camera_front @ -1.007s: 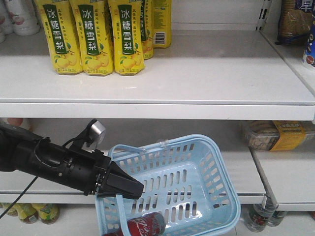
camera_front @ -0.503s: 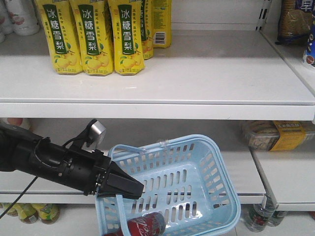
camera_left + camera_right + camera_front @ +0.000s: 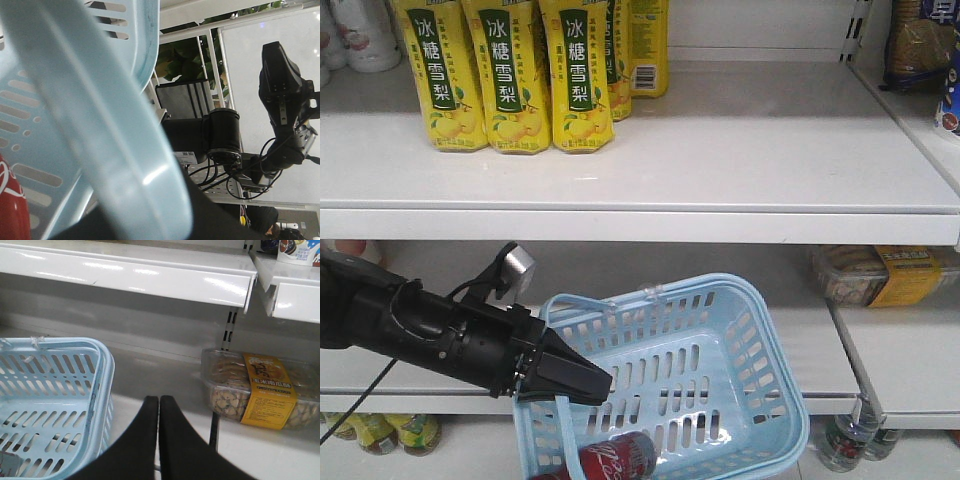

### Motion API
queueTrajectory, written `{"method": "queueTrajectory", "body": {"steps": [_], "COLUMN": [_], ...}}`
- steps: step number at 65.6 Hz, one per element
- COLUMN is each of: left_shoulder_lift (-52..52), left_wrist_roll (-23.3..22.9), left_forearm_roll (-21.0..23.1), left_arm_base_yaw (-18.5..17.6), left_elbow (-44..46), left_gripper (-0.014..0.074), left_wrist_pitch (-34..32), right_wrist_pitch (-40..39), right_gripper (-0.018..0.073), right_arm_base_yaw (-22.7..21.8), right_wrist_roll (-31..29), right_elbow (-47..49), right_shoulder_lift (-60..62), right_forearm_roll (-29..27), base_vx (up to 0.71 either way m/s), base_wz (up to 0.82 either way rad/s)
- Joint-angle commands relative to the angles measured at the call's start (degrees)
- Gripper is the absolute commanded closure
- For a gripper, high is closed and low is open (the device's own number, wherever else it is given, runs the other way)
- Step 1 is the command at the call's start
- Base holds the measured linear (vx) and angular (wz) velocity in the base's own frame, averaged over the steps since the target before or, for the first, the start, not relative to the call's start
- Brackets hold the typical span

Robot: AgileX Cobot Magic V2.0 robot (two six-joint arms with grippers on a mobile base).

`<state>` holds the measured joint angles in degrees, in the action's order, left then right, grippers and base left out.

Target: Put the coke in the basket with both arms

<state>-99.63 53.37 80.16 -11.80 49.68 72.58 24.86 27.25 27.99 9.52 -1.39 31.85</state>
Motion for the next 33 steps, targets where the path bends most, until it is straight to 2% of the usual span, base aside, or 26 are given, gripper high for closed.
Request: {"method": "queueTrajectory", "body": {"steps": [1, 17, 27, 33], "left_shoulder_lift": [1.98, 2.49, 8.41, 12.80], "left_wrist_roll": [0.03, -0.03, -0.03, 0.03], "left_forearm_roll": [3.41, 3.98, 3.93, 3.93], "left_arm_base_yaw": [0.15, -0.21, -2.01, -3.16], "left_elbow": [1.06, 0.99, -0.92, -3.05], "left_gripper": [0.0602, 0.0602, 0.0602, 0.0602], "left_wrist_pitch": [-1.89, -1.88, -2.14, -4.51], "right_wrist_pitch": [-3.32, -3.32, -3.32, -3.32], "right_gripper": [0.0568, 0.0568, 0.0568, 0.0568], "right_arm_base_yaw": [-0.31, -0.31, -0.31, -0.31], "right_wrist_roll": [-0.07, -0.07, -0.07, -0.07], "right_elbow": [1.55, 1.55, 1.55, 1.55], "right_shoulder_lift": [-1.20, -1.20, -1.20, -1.20], "right_forearm_roll": [1.53, 1.53, 1.53, 1.53], "base_vx": [0.00, 0.00, 0.00, 0.00], "base_wz": [0.00, 0.00, 0.00, 0.00]}}
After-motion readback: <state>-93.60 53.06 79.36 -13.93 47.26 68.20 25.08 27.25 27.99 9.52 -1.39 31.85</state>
